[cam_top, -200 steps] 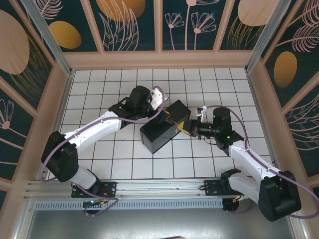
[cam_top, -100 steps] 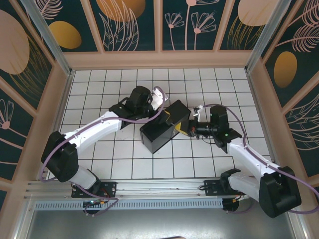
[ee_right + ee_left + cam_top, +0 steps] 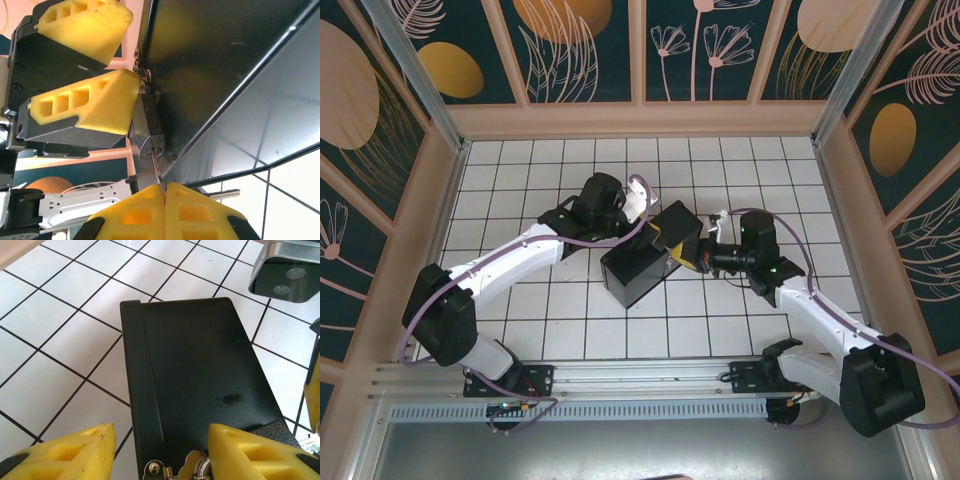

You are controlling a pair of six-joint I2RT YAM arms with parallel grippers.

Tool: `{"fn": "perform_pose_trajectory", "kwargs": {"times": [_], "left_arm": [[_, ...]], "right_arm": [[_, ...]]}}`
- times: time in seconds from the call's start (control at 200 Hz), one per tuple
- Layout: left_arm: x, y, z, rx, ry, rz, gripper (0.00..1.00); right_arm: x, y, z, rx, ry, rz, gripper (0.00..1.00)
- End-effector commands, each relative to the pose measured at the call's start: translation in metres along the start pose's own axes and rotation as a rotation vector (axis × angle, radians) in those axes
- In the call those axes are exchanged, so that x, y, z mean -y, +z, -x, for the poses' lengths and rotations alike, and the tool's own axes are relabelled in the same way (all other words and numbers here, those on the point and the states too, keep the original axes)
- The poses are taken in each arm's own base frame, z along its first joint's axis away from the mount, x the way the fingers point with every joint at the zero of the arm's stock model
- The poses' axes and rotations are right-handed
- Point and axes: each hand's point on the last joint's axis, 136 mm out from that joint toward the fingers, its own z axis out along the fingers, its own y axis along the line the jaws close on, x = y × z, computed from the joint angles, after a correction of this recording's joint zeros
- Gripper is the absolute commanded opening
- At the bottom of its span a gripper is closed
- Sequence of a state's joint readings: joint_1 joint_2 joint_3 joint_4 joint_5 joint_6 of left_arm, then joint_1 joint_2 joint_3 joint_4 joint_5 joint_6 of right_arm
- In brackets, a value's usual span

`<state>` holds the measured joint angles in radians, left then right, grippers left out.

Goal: Unlock a padlock with a key

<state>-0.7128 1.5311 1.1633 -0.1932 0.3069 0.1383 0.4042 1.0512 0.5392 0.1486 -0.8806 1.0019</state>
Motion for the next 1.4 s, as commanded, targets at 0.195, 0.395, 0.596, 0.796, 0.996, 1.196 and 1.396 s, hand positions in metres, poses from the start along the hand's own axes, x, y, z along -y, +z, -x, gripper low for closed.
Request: {"fn": "perform_pose_trajectory", "kwargs": {"times": [0.195, 0.395, 0.596, 0.796, 0.996, 1.196, 1.396], "left_arm": [[0.016, -0.005, -0.002, -0.006, -0.003, -0.071, 0.49], [0.027, -0.006, -0.002, 0.003, -0.003, -0.114, 0.46], [0.037, -0.006, -0.003, 0.007, -0.007, -0.157, 0.44], [0.041, -0.009, 0.003, 0.025, -0.012, -0.179, 0.43], [0.02, -0.015, 0.02, 0.028, -0.098, -0.085, 0.46], [0.002, -0.025, 0.033, 0.066, -0.16, -0.071, 0.49], [-0.036, -0.034, 0.039, 0.089, -0.311, 0.011, 0.51]], "right_arm": [[-0.012, 0.007, 0.006, 0.02, -0.024, 0.041, 0.0], [-0.015, 0.013, 0.012, 0.014, -0.023, 0.026, 0.0], [-0.02, 0.017, 0.016, 0.018, -0.029, 0.02, 0.0], [-0.01, 0.022, 0.018, 0.018, -0.016, -0.025, 0.07], [-0.005, 0.009, 0.021, 0.043, -0.022, -0.049, 0.26], [0.002, -0.019, 0.028, 0.103, -0.038, -0.097, 0.34], [-0.023, -0.016, 0.018, 0.09, -0.214, -0.076, 0.27]]}}
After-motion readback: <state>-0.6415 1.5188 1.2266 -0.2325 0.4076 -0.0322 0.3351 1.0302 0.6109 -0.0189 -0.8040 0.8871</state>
